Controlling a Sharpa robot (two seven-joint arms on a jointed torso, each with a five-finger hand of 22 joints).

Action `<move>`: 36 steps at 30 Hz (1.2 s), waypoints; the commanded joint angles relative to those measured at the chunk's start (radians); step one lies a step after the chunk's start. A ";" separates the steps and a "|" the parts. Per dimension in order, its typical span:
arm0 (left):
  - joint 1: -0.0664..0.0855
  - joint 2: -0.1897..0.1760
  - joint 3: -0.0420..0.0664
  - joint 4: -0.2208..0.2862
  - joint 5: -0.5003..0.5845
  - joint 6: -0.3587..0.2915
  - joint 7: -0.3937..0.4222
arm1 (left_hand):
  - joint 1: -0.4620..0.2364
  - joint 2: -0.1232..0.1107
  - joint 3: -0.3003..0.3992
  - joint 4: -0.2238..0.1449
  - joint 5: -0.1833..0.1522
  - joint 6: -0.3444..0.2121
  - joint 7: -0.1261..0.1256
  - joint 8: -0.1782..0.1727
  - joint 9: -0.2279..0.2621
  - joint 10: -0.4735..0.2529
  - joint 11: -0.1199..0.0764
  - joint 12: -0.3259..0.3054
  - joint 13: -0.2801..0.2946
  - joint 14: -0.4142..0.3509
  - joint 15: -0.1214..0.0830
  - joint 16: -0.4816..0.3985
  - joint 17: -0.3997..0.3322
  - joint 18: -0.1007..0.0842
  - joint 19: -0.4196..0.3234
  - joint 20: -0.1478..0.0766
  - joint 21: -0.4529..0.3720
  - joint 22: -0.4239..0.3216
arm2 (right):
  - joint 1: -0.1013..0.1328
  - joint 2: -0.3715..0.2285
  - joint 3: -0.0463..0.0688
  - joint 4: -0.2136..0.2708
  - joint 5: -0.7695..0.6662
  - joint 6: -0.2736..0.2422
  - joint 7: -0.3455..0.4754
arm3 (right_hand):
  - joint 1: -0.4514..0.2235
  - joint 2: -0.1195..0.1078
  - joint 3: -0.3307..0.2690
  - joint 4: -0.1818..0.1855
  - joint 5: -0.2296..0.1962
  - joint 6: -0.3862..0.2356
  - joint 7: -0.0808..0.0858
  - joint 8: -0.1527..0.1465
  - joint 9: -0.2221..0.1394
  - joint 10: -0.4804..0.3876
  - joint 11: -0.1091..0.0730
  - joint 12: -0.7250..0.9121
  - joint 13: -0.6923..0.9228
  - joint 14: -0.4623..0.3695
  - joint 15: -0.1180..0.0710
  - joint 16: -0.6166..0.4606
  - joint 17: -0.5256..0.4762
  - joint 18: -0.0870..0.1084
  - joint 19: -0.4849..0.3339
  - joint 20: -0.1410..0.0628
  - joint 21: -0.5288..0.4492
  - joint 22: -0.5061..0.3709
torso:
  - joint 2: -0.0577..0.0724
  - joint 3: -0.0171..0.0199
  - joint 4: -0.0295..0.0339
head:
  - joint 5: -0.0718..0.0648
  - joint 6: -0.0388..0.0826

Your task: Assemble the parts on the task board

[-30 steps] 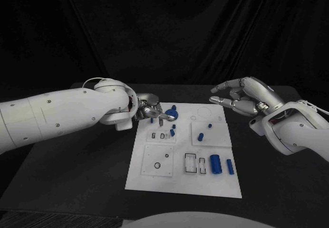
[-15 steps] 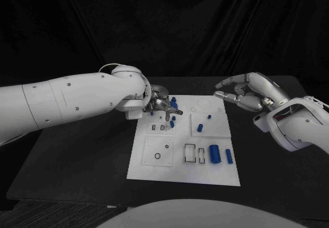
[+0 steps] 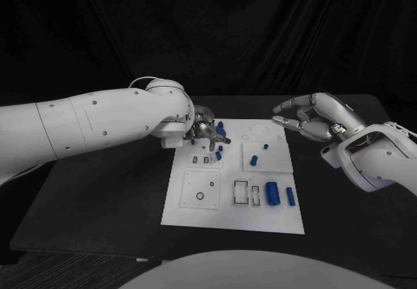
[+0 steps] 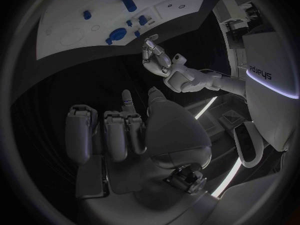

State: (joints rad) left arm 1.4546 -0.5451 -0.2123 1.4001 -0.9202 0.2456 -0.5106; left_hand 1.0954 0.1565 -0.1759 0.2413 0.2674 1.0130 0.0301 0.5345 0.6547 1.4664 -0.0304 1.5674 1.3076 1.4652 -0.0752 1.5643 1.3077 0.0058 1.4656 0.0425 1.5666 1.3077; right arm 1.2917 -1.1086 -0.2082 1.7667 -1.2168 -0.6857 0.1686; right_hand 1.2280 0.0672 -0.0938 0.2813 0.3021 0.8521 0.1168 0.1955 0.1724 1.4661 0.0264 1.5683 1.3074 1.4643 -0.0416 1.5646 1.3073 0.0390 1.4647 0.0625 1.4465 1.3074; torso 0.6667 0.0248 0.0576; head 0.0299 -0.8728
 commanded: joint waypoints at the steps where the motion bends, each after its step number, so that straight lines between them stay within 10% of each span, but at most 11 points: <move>1: -0.001 0.005 0.001 -0.005 0.010 0.003 -0.022 | 0.006 -0.015 0.022 -0.002 0.010 -0.007 -0.014 0.024 0.067 0.104 -0.017 0.003 0.263 0.106 -0.013 0.006 0.263 -0.006 0.105 -0.015 0.004 0.263 | -0.004 -0.001 0.000 -0.002 0.000 0.009 -0.015 | 0.012 0.001 -0.007 -0.001 0.006 0.005 0.002 0.006 -0.001 0.105 0.007 0.003 0.263 0.105 0.006 0.002 0.258 -0.009 0.051 0.009 0.003 0.223 | -0.001 -0.0013 0.0003 | -0.001 0.000; 10: -0.009 0.019 0.001 -0.027 0.010 0.007 -0.033 | 0.009 -0.016 0.037 -0.005 0.011 -0.026 -0.012 0.015 0.095 0.104 -0.017 0.003 0.263 0.106 -0.014 0.006 0.263 -0.006 0.105 -0.017 0.004 0.263 | -0.009 0.000 0.000 -0.008 0.000 0.014 -0.017 | 0.019 0.002 -0.008 -0.002 0.015 0.006 0.003 0.006 -0.002 0.105 0.008 0.003 0.263 0.105 0.007 0.002 0.257 -0.009 0.051 0.010 0.003 0.223 | -0.002 -0.0006 0.0000 | 0.001 0.000; 20: -0.026 0.042 0.001 -0.049 0.010 0.011 -0.031 | 0.001 -0.020 0.067 -0.001 0.002 -0.021 0.003 -0.083 0.069 0.104 -0.003 0.003 0.263 0.106 -0.002 0.006 0.263 -0.006 0.105 -0.008 0.004 0.263 | -0.010 0.003 0.000 -0.010 0.000 0.016 -0.027 | 0.025 0.003 -0.008 -0.003 0.022 0.006 0.004 0.005 -0.003 0.105 0.009 0.003 0.263 0.105 0.008 0.001 0.256 -0.008 0.050 0.011 0.003 0.223 | -0.003 -0.0004 0.0010 | -0.004 0.000; 27: -0.039 0.048 0.001 -0.057 0.010 0.013 -0.030 | -0.009 -0.035 0.101 -0.004 -0.004 0.019 0.022 -0.231 -0.028 0.104 0.013 0.003 0.263 0.106 0.012 0.006 0.263 -0.006 0.105 0.006 0.004 0.263 | -0.010 0.005 0.000 -0.012 0.000 0.019 -0.031 | 0.028 0.003 -0.008 -0.004 0.024 0.006 0.004 0.005 -0.004 0.105 0.009 0.003 0.263 0.105 0.008 0.001 0.256 -0.008 0.050 0.011 0.002 0.223 | -0.003 -0.0009 0.0007 | -0.003 0.000; 36: -0.046 0.048 0.000 -0.062 0.010 0.018 -0.041 | -0.008 -0.039 0.115 -0.012 -0.010 0.062 0.014 -0.244 -0.036 0.104 0.009 0.003 0.263 0.106 0.010 0.006 0.263 -0.006 0.105 0.007 0.004 0.263 | -0.011 0.009 0.000 -0.017 0.000 0.025 -0.037 | 0.032 0.001 -0.009 -0.006 0.026 0.007 0.004 0.006 -0.004 0.105 0.009 0.003 0.263 0.105 0.008 0.001 0.256 -0.008 0.050 0.011 0.002 0.223 | -0.004 -0.0021 0.0008 | 0.001 0.000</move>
State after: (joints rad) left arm 1.4107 -0.4997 -0.2127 1.3388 -0.9178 0.2501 -0.5494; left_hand 1.0876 0.1248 -0.0652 0.2299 0.2624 1.0701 0.0446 0.2951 0.6177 1.4648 -0.0245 1.5673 1.3080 1.4635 -0.0693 1.5643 1.3074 0.0060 1.4658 0.0430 1.5665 1.3075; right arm 1.2835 -1.0999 -0.2083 1.7506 -1.2156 -0.6686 0.1531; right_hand 1.2530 0.0686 -0.0992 0.2759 0.3212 0.8521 0.1167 0.1955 0.1699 1.4661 0.0264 1.5683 1.3073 1.4643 -0.0417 1.5649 1.3073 0.0390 1.4683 0.0661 1.4464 1.3080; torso 0.6625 0.0231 0.0588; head 0.0307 -0.8725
